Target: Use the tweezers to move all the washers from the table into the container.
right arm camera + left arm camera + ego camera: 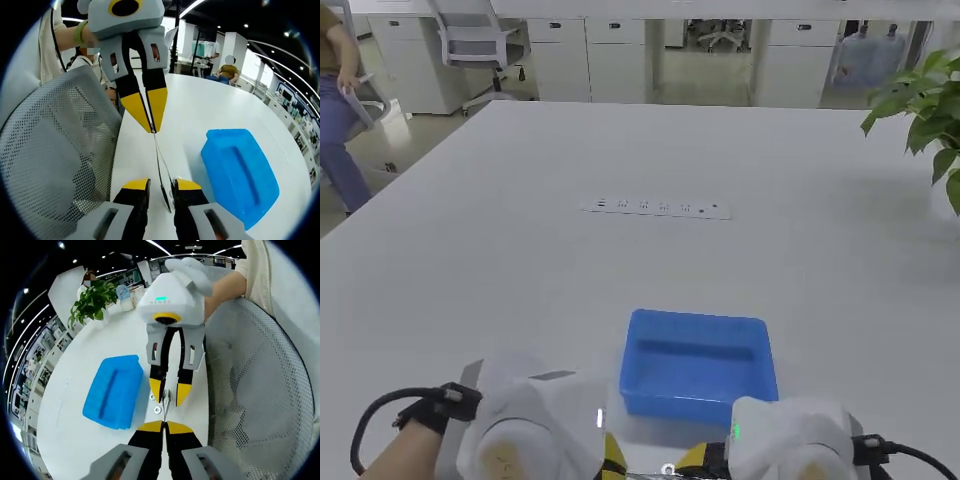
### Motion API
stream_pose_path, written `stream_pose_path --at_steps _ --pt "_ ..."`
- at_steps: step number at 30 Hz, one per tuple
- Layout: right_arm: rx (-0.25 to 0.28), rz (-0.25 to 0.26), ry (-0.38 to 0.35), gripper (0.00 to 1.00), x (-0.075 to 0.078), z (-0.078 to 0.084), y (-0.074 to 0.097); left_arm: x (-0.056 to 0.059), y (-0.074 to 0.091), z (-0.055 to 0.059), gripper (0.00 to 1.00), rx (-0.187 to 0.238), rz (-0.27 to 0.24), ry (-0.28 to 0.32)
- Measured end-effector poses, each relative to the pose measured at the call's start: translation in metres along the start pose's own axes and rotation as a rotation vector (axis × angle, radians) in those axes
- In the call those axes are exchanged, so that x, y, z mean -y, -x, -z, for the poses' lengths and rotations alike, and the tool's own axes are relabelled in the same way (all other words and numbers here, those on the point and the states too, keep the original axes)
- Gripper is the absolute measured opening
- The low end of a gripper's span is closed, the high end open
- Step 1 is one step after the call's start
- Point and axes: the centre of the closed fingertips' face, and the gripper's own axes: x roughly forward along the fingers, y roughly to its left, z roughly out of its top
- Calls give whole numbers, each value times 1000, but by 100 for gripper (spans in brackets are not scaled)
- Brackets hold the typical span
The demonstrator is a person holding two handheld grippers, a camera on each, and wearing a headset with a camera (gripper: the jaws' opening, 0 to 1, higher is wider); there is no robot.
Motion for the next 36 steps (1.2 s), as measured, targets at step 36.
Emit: stream_pose_path --at_steps 36 --pt "61 30 -85 7 16 1 7 -15 -3 -48 0 28 22 -95"
